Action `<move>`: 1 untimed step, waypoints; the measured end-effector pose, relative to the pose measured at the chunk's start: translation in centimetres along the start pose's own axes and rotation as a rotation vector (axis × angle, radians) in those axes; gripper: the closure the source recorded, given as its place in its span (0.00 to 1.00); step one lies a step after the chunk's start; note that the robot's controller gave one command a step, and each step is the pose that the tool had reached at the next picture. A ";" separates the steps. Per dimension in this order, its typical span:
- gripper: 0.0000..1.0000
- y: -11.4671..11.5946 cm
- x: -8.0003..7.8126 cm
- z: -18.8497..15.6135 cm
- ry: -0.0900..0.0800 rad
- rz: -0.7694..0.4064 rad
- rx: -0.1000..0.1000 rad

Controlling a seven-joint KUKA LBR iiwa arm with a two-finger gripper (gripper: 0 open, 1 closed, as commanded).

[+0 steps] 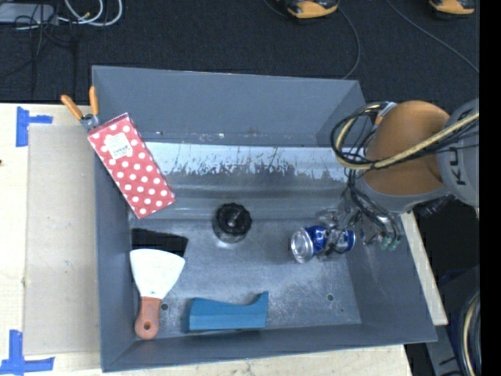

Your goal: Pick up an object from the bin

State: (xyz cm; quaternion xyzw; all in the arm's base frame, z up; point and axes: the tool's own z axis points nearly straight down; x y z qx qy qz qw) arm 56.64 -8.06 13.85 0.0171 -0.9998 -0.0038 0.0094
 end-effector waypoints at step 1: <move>1.00 -0.3 -0.7 -2.4 -0.016 0.003 0.003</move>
Offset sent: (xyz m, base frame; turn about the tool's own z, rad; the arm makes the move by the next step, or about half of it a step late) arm 0.0185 0.0103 0.0083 -0.1663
